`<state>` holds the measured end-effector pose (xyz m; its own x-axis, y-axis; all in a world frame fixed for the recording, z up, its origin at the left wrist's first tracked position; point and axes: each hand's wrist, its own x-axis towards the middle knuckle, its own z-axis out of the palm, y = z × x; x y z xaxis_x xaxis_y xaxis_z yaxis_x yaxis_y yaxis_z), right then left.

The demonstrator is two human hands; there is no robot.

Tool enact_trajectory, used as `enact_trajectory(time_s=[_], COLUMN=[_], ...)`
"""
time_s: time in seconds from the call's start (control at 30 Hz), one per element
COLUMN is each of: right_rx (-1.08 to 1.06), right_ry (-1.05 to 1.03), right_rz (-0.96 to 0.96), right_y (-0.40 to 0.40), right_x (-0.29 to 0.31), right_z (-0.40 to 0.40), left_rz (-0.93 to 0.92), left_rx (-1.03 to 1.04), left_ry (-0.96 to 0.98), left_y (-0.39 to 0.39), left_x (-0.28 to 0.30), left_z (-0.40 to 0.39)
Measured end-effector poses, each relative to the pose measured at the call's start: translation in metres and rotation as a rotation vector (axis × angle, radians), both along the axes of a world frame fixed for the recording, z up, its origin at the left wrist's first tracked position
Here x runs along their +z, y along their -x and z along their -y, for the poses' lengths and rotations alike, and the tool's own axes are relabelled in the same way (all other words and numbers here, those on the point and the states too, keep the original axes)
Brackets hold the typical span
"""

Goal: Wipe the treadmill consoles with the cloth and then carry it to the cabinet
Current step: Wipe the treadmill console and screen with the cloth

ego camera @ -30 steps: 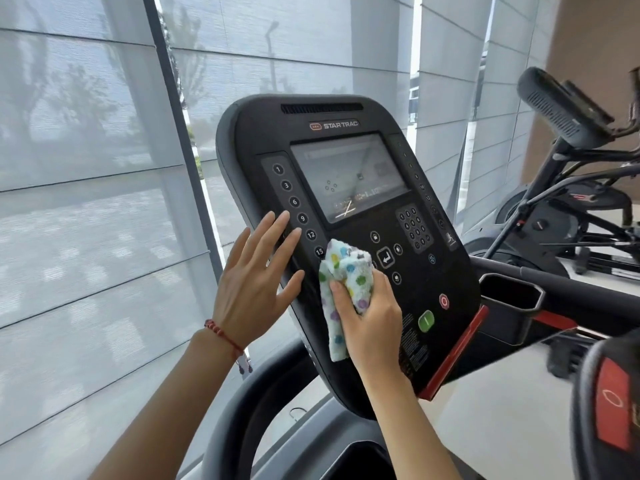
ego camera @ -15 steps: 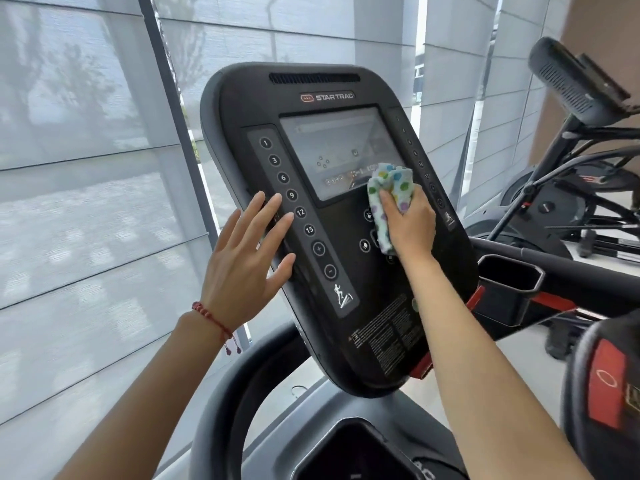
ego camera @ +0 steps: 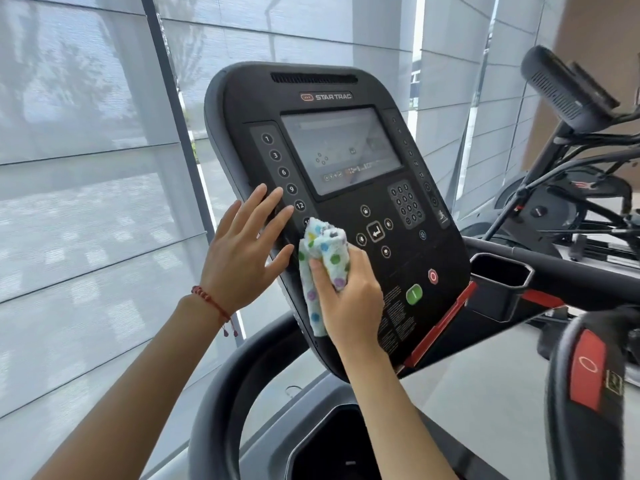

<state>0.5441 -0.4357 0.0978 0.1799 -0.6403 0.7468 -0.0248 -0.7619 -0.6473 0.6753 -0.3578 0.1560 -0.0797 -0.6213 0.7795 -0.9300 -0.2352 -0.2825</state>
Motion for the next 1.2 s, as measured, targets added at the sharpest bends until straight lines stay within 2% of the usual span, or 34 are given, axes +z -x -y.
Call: enact_trajectory(time_s=[0.2,0.5,0.63,0.8,0.93,1.07,1.2], right_rx=[0.037,-0.107,-0.116,-0.061,-0.031,-0.036,-0.139], right_ry=[0.044,-0.235,-0.235,-0.064,0.009,-0.061,-0.256], right_rz=[-0.011,-0.051,-0.008,0.026,-0.009,-0.011,-0.035], right_y=[0.004,0.017,0.021,0.029,0.034,0.035,0.038], right_x=[0.001,0.02,0.006,-0.039,-0.05,-0.044,-0.028], right_z=[0.023,0.134,0.105,0.03,0.022,0.044,0.082], left_rz=[-0.022,0.031,0.053,0.002,-0.029,-0.038,-0.046], left_rx=[-0.009,-0.028,-0.004,-0.024,-0.034,-0.046,-0.026], left_ry=[0.032,-0.017,-0.071,-0.067,-0.064,-0.045,-0.053], left_y=[0.004,0.026,0.029,0.031,0.03,0.032,0.034], left_x=[-0.005,-0.021,-0.028,-0.03,-0.031,-0.032,-0.031], left_z=[0.002,0.001,0.003,0.004,0.003,0.004,0.003])
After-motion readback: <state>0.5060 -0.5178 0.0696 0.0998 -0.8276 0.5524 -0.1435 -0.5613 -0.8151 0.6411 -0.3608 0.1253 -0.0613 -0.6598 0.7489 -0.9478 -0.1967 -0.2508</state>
